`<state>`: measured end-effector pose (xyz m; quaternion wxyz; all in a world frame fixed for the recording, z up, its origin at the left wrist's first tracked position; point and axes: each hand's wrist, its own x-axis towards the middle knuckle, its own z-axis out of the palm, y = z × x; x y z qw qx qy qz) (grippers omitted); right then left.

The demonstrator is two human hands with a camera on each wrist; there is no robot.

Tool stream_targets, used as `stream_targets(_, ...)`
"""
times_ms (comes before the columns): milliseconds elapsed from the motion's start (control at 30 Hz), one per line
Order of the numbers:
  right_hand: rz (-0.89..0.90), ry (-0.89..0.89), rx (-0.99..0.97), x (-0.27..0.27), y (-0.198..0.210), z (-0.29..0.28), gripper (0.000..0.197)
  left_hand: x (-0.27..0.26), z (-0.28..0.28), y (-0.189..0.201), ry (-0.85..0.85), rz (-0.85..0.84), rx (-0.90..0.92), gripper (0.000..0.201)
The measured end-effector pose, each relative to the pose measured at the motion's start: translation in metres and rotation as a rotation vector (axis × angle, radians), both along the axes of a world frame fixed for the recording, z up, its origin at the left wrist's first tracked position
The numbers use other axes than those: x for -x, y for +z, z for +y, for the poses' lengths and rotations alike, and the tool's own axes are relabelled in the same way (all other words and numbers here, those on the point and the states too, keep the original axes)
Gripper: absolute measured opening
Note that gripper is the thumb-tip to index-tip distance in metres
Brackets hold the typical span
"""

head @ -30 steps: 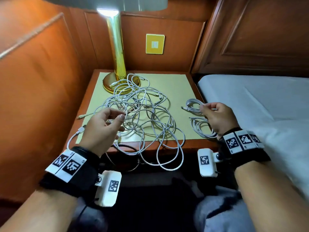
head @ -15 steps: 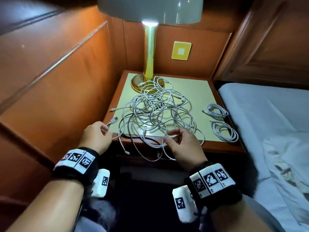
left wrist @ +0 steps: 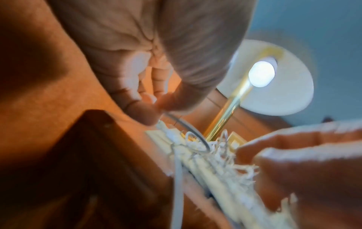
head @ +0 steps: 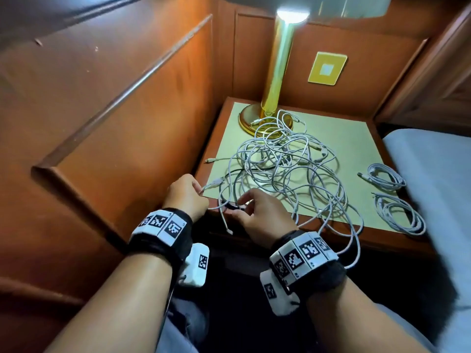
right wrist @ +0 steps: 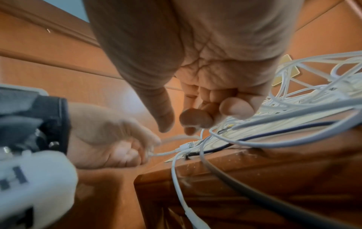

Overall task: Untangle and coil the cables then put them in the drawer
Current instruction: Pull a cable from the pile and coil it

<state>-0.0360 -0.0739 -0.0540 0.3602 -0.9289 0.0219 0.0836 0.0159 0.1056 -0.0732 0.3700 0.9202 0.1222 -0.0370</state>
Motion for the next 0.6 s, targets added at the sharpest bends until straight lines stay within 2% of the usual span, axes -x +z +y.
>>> stream_targets(67, -0.016, 0.016, -0.007, -0.004, -0.001, 0.004, 0.031, -0.001, 0.000, 0.005, 0.034, -0.083, 0.242, 0.017)
stream_targets(200, -0.070, 0.063, -0.019, -0.007, 0.004, 0.003, 0.059, 0.010, -0.011, 0.027, 0.007, -0.224, 0.732, 0.019)
stream_targets(267, -0.100, 0.054, -0.058, -0.009, 0.007, 0.004, 0.068, 0.018, -0.014, 0.037, -0.027, -0.266, 0.884, 0.021)
stream_targets(300, -0.111, 0.022, -0.148, -0.011, 0.009, 0.005, 0.068, 0.022, -0.014, 0.039, -0.043, -0.278, 0.905, 0.024)
stream_targets(333, -0.103, -0.030, -0.328, -0.013, 0.012, 0.005, 0.065, 0.025, -0.014, 0.039, -0.056, -0.288, 0.888, 0.025)
stream_targets(367, -0.073, -0.097, -0.591, -0.015, 0.016, 0.004, 0.059, 0.027, -0.013, 0.039, -0.085, -0.305, 0.829, 0.025)
stream_targets(433, 0.034, -0.226, -1.109, -0.019, 0.025, 0.002, 0.049, 0.031, -0.013, 0.039, -0.196, -0.345, 0.634, 0.024)
stream_targets(467, 0.077, -0.269, -1.268, -0.020, 0.030, 0.000, 0.042, 0.032, -0.013, 0.038, -0.249, -0.339, 0.542, 0.024)
stream_targets(533, 0.118, -0.292, -1.378, -0.021, 0.034, -0.003, 0.027, 0.032, -0.015, 0.035, -0.296, -0.285, 0.393, 0.028)
stream_targets(600, 0.087, -0.289, -1.288, -0.021, 0.032, -0.005, 0.029, 0.030, -0.015, 0.032, -0.298, -0.242, 0.254, 0.026)
